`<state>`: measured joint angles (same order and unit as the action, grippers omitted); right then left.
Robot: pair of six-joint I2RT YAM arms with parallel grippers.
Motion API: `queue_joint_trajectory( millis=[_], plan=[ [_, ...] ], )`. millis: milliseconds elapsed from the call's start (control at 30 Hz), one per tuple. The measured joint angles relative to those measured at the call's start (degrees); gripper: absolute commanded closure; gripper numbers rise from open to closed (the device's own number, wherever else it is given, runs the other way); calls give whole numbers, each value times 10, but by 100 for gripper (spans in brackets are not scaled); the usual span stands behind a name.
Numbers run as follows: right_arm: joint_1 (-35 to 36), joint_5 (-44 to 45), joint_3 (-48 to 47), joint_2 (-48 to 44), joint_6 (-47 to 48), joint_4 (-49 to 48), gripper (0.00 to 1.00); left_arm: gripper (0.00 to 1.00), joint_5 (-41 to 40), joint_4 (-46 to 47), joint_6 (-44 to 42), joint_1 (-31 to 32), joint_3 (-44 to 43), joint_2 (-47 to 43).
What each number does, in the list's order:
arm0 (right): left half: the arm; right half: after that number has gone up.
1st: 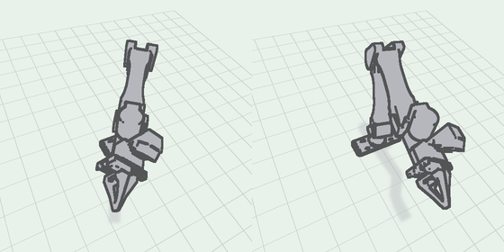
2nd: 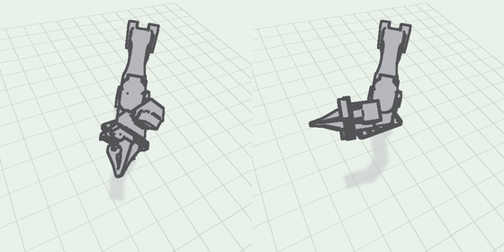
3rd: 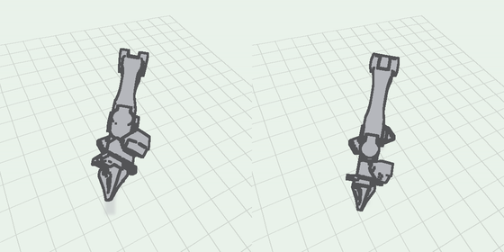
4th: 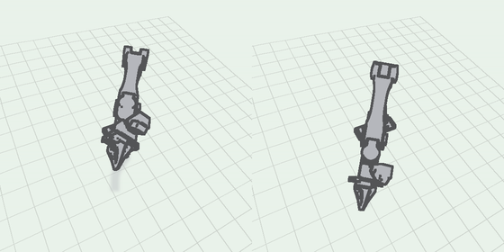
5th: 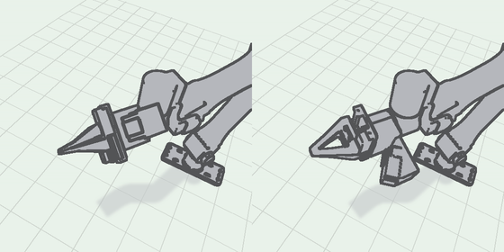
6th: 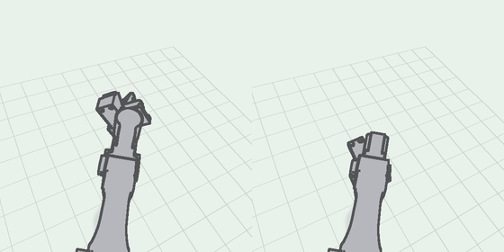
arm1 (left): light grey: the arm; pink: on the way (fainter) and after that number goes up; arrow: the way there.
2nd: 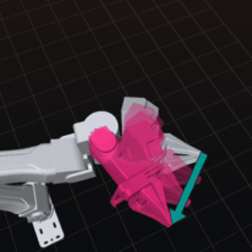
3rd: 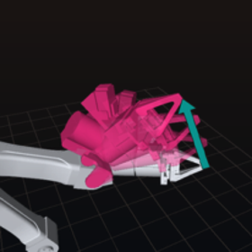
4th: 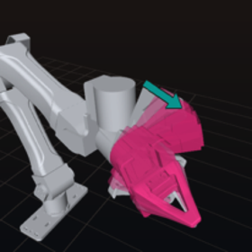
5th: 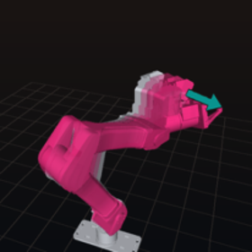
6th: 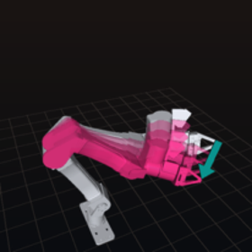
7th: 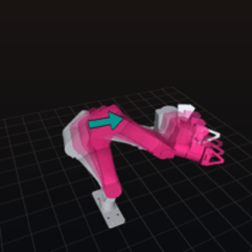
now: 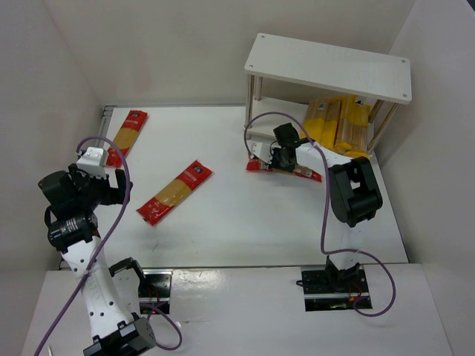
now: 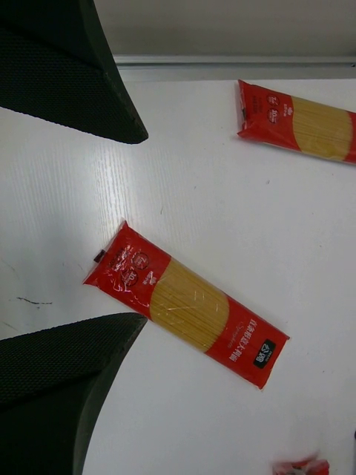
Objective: Place and organize the pasta boxes and bags onto the shelf
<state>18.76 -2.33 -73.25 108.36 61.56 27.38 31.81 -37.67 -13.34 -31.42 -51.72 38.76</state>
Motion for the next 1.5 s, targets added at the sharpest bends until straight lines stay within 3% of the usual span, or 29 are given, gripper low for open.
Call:
queue_joint_trajectory(
  millis=[433,500,567,633,667,700,900,1233,1500],
  plan=[
    [175,-39,-19,9,-98,18,100,0,0,0,0,0,0,0],
    [180,-42,-22,10,-110,21,78,0,0,0,0,0,0,0],
    [180,-50,-23,10,-127,25,39,0,1,0,0,0,0,0],
    [182,-71,-22,10,-143,43,24,0,1,0,0,0,0,0],
    [184,-80,-22,10,-147,53,10,0,1,0,0,0,0,0],
    [186,-84,-22,9,-153,58,7,0,0,0,0,0,0,0],
    [185,-97,-22,0,-160,78,1,0,1,0,0,0,0,0],
    [96,-143,-23,1,-114,78,1,0,1,0,-1,0,0,0],
    [82,-158,-47,27,-73,89,1,0,1,0,-2,0,0,1]
  ],
)
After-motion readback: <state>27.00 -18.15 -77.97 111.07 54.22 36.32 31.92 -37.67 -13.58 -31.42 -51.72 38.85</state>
